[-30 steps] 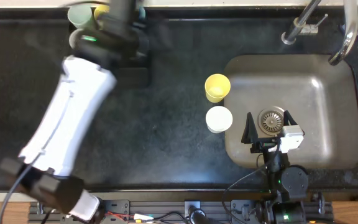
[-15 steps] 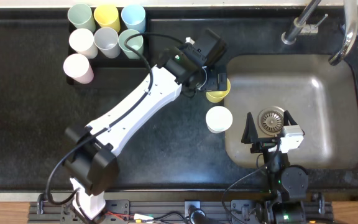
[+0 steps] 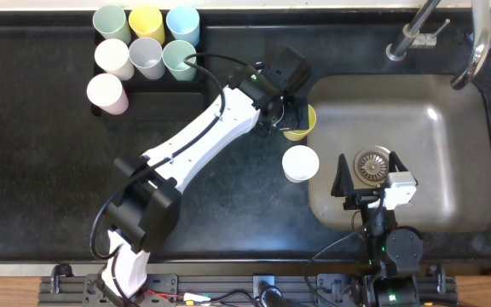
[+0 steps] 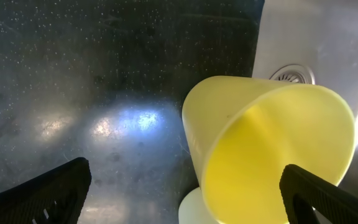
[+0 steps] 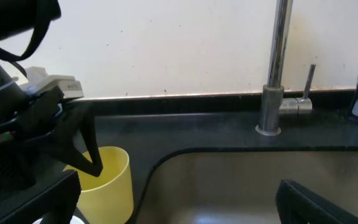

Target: Store Cups

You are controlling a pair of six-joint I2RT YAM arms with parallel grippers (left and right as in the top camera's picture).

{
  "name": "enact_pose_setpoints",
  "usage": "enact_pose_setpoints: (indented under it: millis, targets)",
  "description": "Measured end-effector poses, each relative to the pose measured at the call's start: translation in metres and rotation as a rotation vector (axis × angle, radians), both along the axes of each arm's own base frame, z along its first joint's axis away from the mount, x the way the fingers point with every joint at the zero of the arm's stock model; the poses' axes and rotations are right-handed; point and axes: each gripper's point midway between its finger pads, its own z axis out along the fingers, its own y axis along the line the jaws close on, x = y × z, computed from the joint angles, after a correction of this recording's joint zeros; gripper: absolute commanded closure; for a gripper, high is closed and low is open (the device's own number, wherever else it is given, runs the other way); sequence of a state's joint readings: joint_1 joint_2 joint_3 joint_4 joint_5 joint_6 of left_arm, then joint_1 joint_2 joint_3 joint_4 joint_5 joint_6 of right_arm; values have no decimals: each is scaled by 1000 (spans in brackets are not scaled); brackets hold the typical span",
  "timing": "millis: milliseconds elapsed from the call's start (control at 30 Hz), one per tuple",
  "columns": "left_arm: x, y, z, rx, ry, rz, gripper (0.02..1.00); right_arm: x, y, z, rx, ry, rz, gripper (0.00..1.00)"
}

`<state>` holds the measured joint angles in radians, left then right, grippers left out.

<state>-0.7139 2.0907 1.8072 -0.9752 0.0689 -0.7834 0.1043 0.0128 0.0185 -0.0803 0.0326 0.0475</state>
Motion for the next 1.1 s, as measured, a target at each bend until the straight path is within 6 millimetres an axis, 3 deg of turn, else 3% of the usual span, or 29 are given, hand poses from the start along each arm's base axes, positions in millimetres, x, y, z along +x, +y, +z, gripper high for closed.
enact_pose_setpoints:
  millis: [167, 300, 367, 400, 700, 867, 967, 1100]
  targets:
    - [3, 1, -1, -4, 0, 8, 42, 0, 0, 0, 0, 0, 0, 3]
    - [5, 1, -5, -6, 2, 19, 595, 0, 0, 0, 0, 0, 0, 7]
    - [6, 1, -6, -4, 4, 20, 950, 0, 0, 0, 0, 0, 0, 3]
    - [6, 1, -7, -4, 4, 20, 985, 0, 0, 0, 0, 0, 0, 3]
    - [9, 1, -7, -7, -2, 24, 982, 0, 0, 0, 0, 1, 0, 3]
    - [18, 14, 1, -2, -21, 56, 982, 0, 0, 0, 0, 0, 0, 3]
    - [28, 37, 26, -13, -52, 114, 982, 0, 0, 0, 0, 0, 0, 3]
    - [37, 111, 77, -22, -72, 296, 982, 0, 0, 0, 0, 0, 0, 3]
